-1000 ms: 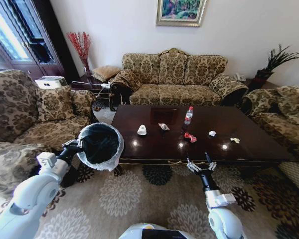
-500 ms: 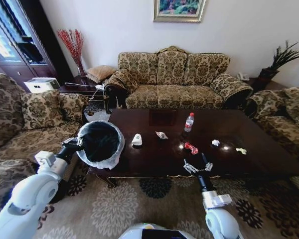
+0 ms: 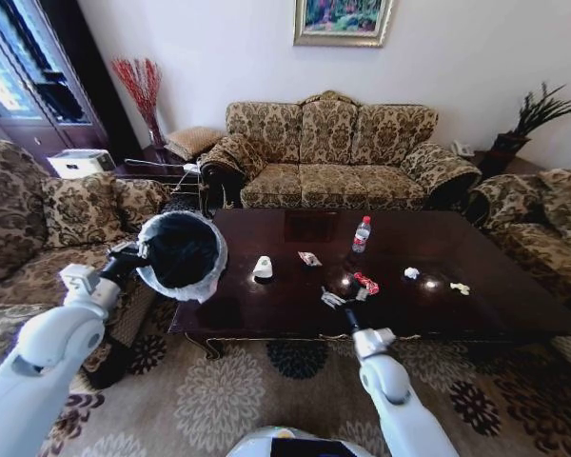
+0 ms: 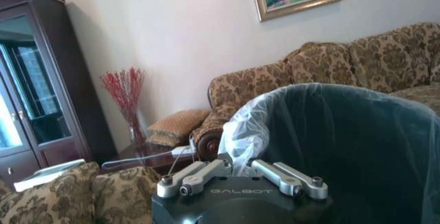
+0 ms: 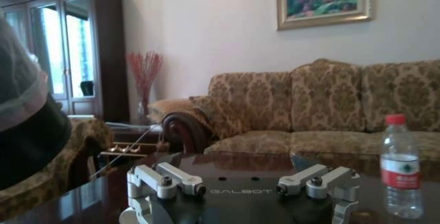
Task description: Move to the front of the table and place the trash on the table into the trash bin.
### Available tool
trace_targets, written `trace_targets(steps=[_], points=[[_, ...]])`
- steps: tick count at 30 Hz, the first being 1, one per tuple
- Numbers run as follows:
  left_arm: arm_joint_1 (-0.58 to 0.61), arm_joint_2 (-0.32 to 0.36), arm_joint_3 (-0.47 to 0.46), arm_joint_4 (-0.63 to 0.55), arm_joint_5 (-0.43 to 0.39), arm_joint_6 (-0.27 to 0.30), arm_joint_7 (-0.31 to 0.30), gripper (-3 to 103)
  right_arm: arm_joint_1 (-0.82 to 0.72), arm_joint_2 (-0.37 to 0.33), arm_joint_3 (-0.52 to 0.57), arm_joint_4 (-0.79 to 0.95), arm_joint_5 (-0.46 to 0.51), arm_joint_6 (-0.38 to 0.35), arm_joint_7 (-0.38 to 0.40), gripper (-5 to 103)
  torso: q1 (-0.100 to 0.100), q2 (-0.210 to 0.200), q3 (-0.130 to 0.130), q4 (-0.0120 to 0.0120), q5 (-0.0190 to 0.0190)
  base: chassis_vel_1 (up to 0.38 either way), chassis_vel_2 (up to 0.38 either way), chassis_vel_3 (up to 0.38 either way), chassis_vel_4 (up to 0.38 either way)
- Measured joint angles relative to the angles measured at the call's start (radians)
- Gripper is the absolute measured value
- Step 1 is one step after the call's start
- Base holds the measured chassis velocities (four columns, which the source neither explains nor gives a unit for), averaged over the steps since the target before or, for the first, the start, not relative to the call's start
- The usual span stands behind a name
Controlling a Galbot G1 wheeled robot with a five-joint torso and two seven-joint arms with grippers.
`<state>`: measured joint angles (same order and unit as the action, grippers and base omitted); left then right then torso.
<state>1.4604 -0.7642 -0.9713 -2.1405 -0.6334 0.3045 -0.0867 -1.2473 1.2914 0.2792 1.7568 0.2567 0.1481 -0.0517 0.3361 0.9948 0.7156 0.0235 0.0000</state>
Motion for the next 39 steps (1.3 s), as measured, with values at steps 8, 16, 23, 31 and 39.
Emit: trace_targets(steps=[8, 16, 23, 31, 39], points=[[-0.001, -0.004, 0.005, -0.003, -0.015, 0.004, 0.0, 3, 0.019, -0.02, -0.061, -0.002, 0.006, -0.112, -0.015, 100, -0.001, 0.0, 0.0, -0.0002, -0.0002, 0.0, 0.0, 0.0, 0.0], [-0.002, -0.004, 0.017, -0.006, -0.019, 0.005, 0.0, 3, 0.006, -0.008, -0.078, -0.002, -0.009, -0.111, -0.025, 100, -0.001, 0.0, 0.0, -0.0002, 0.0, -0.018, 0.019, 0.018, -0.021], [0.007, 0.002, 0.017, -0.02, -0.023, 0.005, 0.0, 3, 0.012, 0.001, -0.105, -0.022, -0.026, -0.095, -0.023, 100, -0.001, 0.0, 0.0, -0.0002, -0.0001, -0.142, 0.138, 0.148, -0.133], [0.032, 0.003, 0.0, -0.04, -0.028, 0.008, 0.0, 3, 0.041, 0.019, -0.172, -0.083, -0.068, -0.068, -0.03, 100, 0.001, 0.0, 0.0, -0.0005, 0.0001, -0.176, 0.17, 0.154, -0.18], [0.043, 0.012, -0.016, -0.045, -0.038, 0.011, 0.0, 3, 0.072, 0.028, -0.209, -0.156, -0.141, -0.073, -0.119, 100, -0.002, 0.001, -0.001, 0.0004, 0.0, -0.022, 0.015, 0.009, -0.008]])
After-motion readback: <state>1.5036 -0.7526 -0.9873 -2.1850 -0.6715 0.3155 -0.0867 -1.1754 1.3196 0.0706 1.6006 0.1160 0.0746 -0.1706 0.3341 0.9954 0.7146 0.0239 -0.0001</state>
